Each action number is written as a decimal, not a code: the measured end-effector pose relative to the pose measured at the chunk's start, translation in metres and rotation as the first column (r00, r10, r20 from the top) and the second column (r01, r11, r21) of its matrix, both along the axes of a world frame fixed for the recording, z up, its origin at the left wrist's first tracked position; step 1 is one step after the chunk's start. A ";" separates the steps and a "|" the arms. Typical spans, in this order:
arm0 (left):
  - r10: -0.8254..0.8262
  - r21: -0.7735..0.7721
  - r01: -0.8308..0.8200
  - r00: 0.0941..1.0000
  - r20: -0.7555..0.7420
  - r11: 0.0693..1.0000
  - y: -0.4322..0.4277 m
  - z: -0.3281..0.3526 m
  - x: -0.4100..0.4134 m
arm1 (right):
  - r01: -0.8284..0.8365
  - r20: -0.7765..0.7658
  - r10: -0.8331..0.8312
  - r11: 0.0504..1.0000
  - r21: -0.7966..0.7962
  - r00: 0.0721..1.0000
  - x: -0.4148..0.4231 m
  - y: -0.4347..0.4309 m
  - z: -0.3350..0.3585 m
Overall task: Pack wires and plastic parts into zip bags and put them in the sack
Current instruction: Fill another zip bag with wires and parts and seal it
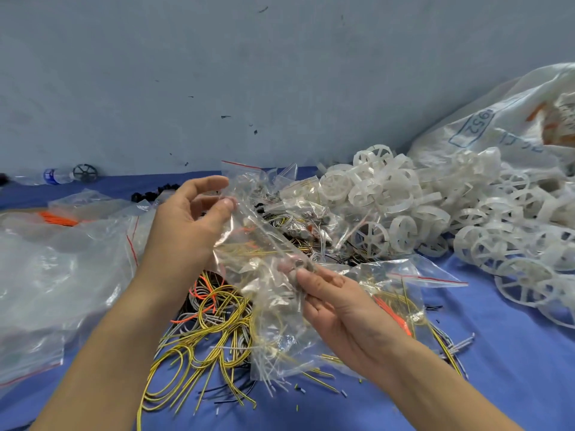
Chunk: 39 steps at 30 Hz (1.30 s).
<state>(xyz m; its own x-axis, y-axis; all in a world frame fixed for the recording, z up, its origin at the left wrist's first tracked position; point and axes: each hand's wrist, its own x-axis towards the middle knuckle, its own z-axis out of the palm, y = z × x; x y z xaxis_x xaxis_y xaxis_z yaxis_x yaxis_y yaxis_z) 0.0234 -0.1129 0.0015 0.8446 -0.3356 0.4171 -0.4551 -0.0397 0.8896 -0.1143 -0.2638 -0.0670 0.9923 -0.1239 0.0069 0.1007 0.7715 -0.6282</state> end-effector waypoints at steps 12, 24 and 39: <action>-0.550 -0.174 0.578 0.577 -0.604 0.797 0.002 -0.041 -0.024 | 0.142 -0.030 -0.166 0.913 -0.383 0.986 0.005 -0.017 0.005; -0.647 -0.565 0.320 0.460 -0.609 0.760 0.055 -0.031 -0.005 | 0.300 0.228 -0.330 0.188 -0.935 0.916 -0.001 0.000 0.003; -0.589 -0.497 0.322 0.354 -0.726 0.806 0.053 -0.069 -0.002 | 0.309 0.488 -0.149 -0.609 -0.731 0.860 0.005 0.009 -0.020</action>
